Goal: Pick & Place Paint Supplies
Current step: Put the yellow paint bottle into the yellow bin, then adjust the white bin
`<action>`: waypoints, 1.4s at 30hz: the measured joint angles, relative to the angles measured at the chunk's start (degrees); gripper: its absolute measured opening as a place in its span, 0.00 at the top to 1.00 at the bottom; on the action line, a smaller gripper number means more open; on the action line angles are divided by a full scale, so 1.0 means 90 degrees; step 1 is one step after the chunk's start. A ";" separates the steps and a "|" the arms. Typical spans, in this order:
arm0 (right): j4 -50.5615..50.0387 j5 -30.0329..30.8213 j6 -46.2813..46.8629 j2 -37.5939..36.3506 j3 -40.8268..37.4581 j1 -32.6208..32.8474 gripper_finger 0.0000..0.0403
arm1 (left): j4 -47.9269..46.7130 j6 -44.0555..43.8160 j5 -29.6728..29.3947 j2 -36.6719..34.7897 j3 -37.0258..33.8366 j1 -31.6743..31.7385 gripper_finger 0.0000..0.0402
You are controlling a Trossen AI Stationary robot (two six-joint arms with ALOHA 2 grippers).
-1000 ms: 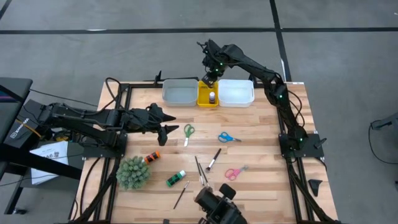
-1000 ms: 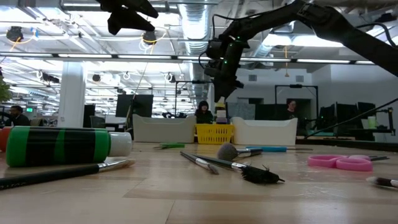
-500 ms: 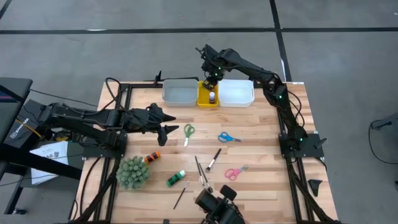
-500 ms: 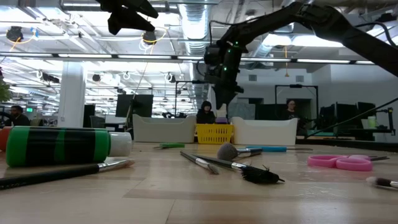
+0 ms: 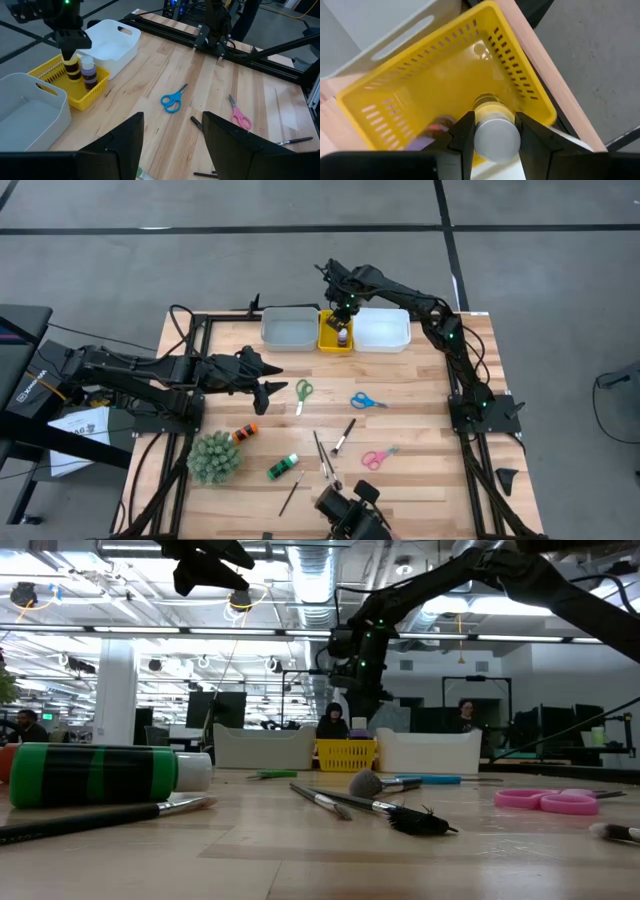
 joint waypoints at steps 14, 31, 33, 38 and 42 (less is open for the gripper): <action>0.0178 -0.0017 -0.0083 -0.0022 -0.0122 -0.0002 0.64 | -0.0082 -0.0046 -0.0028 0.0000 0.0000 0.0001 0.52; -0.0514 0.0004 0.0097 -0.0110 0.1347 -0.0050 0.42 | -0.0099 -0.0068 -0.0023 -0.0003 0.0000 0.0001 0.52; -0.0624 0.0012 0.0090 -0.0293 0.1209 -0.0120 0.43 | -0.0095 -0.0068 -0.0023 -0.0010 0.0000 0.0000 0.52; -0.1256 0.0143 0.0228 -0.0415 0.1204 -0.0433 0.51 | -0.0088 -0.0070 -0.0020 -0.0043 0.0000 -0.0001 0.52; -0.1855 0.0158 0.0310 -0.0415 0.1204 -0.0723 0.65 | -0.0092 -0.0070 -0.0018 -0.0044 -0.0002 0.0001 0.52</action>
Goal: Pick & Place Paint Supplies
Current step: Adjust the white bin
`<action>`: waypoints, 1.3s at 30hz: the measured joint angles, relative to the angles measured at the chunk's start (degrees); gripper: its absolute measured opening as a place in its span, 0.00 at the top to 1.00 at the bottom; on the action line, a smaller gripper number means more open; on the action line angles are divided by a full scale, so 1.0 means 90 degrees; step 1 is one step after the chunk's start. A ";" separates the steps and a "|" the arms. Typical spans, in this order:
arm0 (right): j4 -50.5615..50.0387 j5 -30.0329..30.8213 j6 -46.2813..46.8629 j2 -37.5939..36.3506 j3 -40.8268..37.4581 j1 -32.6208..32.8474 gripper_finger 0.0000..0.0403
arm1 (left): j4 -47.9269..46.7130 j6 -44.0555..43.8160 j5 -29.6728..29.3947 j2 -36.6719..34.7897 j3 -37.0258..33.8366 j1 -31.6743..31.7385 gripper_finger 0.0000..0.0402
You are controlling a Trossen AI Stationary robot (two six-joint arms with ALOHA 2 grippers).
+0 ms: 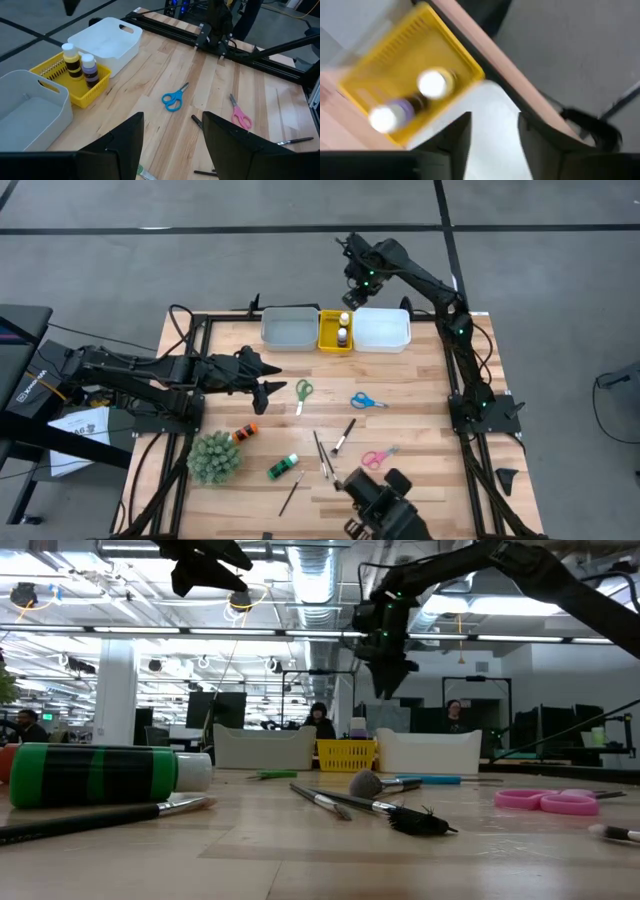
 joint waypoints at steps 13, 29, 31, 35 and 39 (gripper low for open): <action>0.0200 -0.0438 -0.0192 -0.0012 -0.1262 -0.0126 0.99 | -0.0007 -0.0007 0.0000 0.0000 0.0002 -0.0001 0.52; 0.1668 -0.0498 0.0290 -0.0012 -0.2332 0.0039 1.00 | -0.0007 -0.0214 0.0022 0.0002 0.0002 0.0000 0.52; 0.1724 -0.0500 0.0292 -0.0012 -0.2343 0.0060 1.00 | -0.0007 -0.0220 0.0021 0.0002 0.0002 -0.0001 0.52; 0.1895 -0.0510 0.0343 -0.0012 -0.2339 0.0100 1.00 | -0.0007 -0.0309 0.0022 0.0002 0.0002 -0.0001 0.52; 0.1938 -0.0512 0.0343 -0.0012 -0.2341 0.0099 1.00 | -0.0007 -0.0329 0.0039 0.0002 0.0000 0.0000 0.52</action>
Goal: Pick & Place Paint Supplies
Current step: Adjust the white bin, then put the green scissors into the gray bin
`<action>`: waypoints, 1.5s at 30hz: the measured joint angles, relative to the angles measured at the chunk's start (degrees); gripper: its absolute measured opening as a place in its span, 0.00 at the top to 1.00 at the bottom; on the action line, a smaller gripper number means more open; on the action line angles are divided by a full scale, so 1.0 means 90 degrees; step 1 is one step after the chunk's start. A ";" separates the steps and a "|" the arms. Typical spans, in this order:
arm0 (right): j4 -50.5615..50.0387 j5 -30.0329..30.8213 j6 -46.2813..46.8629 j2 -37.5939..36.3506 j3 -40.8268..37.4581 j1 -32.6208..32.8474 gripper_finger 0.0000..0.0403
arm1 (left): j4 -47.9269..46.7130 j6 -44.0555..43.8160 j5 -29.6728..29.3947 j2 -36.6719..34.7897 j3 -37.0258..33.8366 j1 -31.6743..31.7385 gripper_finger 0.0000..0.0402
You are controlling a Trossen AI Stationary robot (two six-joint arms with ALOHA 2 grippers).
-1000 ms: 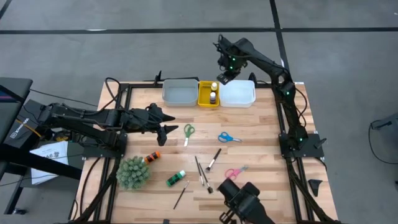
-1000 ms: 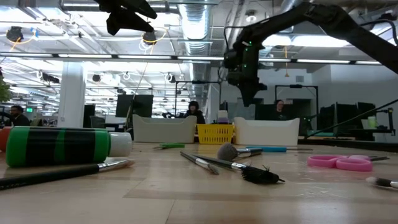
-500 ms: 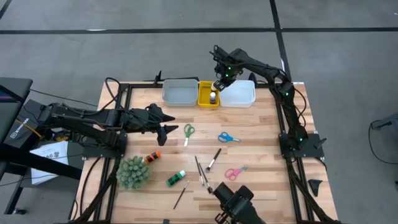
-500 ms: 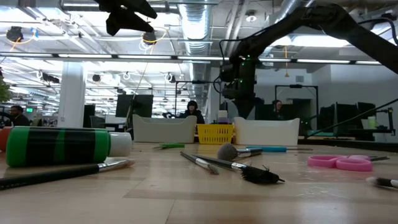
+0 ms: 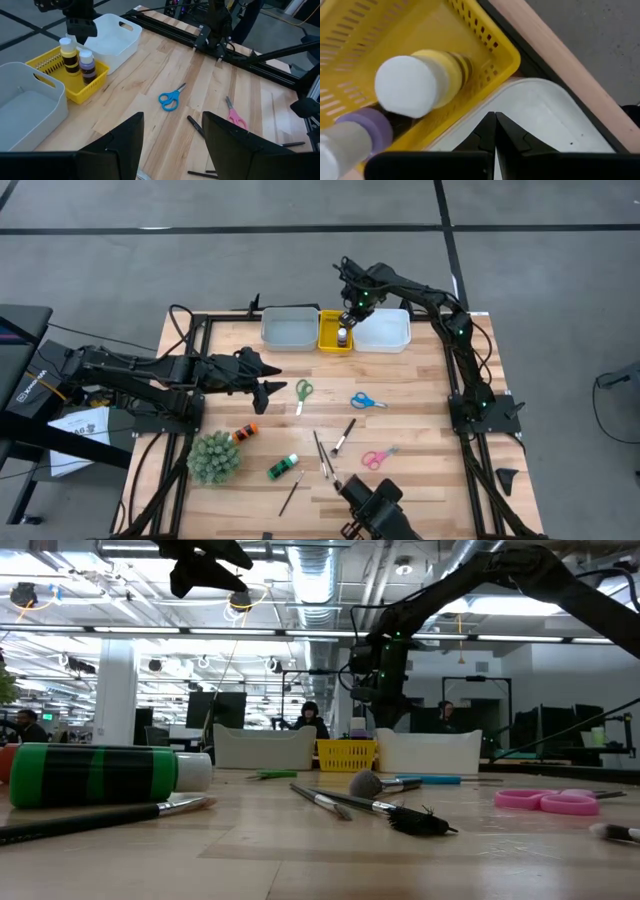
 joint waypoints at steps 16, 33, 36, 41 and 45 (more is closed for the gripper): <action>0.0219 -0.0324 0.0117 0.0000 0.0000 -0.0003 1.00 | 0.0000 -0.0028 0.0005 0.0000 0.0002 0.0000 0.52; -0.0306 -0.0145 0.0120 -0.0350 0.0000 -0.0160 1.00 | 0.0000 -0.0052 0.0010 0.0000 0.0001 0.0000 0.52; -0.0351 -0.0097 0.0189 -0.0709 0.0005 -0.0293 1.00 | -0.0002 -0.0036 0.0010 0.0000 0.0002 -0.0001 0.52; -0.0523 -0.0147 0.0212 -0.1491 0.0005 -0.0407 1.00 | -0.0008 -0.0009 0.0012 -0.0002 0.0002 -0.0001 0.52; -0.0690 -0.0210 0.0080 -0.2201 0.0005 -0.0271 1.00 | -0.0067 -0.0006 0.0019 -0.0046 -0.0001 -0.0003 0.52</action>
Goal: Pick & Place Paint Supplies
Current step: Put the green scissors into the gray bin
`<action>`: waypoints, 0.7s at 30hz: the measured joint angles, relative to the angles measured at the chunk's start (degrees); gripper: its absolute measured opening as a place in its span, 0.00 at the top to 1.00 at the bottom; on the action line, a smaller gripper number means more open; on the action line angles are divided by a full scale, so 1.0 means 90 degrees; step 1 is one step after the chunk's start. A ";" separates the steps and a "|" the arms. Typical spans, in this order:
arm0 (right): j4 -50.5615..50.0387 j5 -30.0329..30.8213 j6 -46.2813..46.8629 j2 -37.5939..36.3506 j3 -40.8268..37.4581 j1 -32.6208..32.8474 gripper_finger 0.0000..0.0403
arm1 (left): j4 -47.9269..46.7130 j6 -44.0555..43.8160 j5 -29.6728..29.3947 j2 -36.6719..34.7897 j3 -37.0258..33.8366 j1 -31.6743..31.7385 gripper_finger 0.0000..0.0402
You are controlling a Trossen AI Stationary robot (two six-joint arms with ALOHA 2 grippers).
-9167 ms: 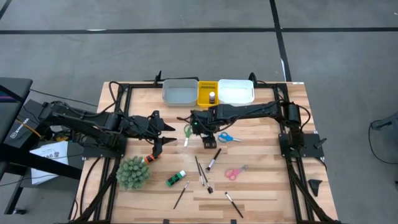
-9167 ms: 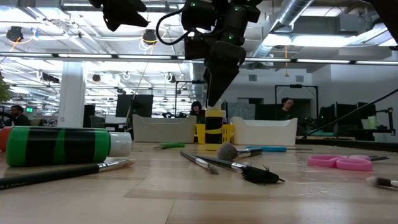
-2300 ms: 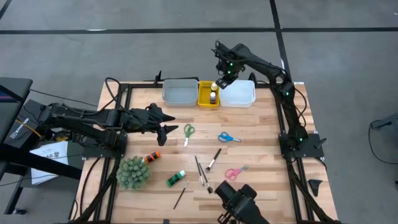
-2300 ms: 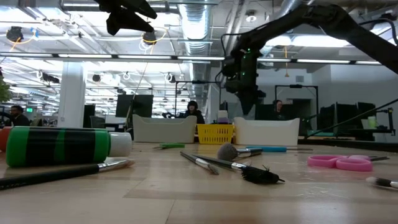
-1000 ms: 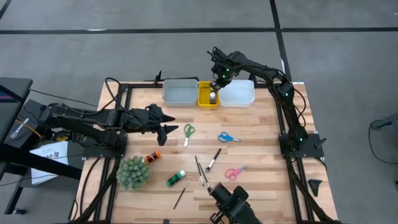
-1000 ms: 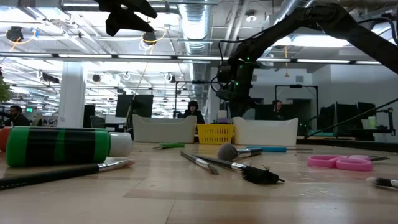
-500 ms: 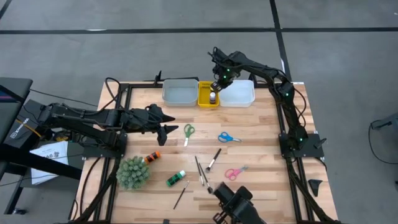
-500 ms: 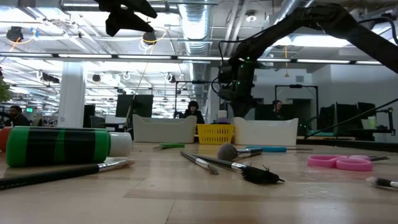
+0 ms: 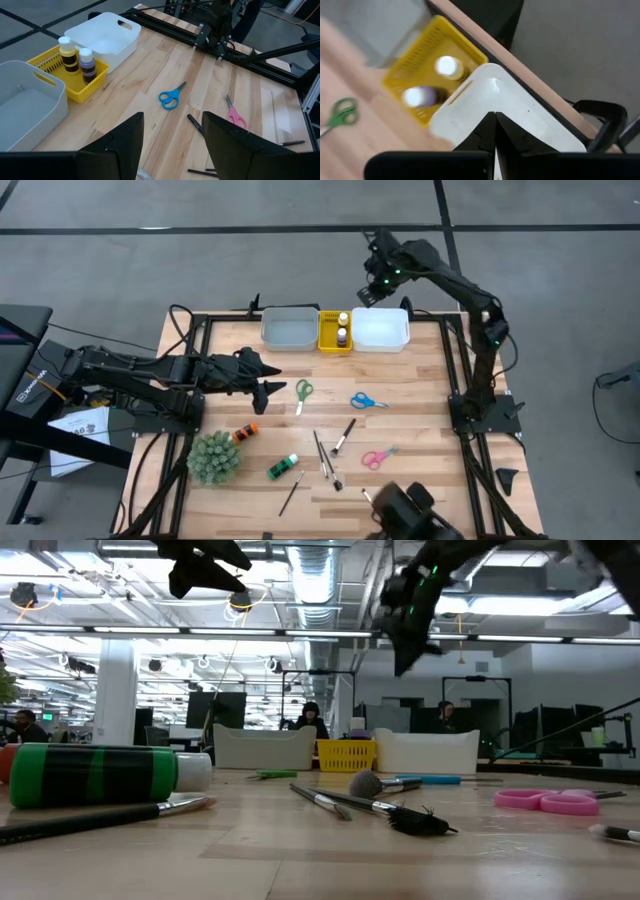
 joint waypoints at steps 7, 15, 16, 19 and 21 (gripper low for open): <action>-0.0310 -0.0304 -0.0058 -0.1397 0.0000 0.0626 1.00 | -0.0004 0.0039 0.0009 -0.0186 -0.0003 -0.0004 0.52; -0.0621 -0.0080 0.1109 -0.2747 0.0000 0.1698 0.96 | 0.0070 0.0177 -0.0007 -0.0307 -0.0002 -0.0004 0.52; -0.0704 0.0099 0.1272 -0.2904 0.0000 0.1885 0.94 | 0.0076 0.0177 0.0014 -0.0303 -0.0002 -0.0009 0.52; -0.0896 0.0826 0.1676 -0.3311 0.0000 0.2552 0.89 | 0.0179 0.0180 0.0201 -0.0208 -0.0002 -0.0009 0.52; -0.0970 0.1329 0.1927 -0.3504 0.0000 0.2976 0.85 | 0.0401 0.0164 0.0243 -0.0109 -0.0002 -0.0011 0.52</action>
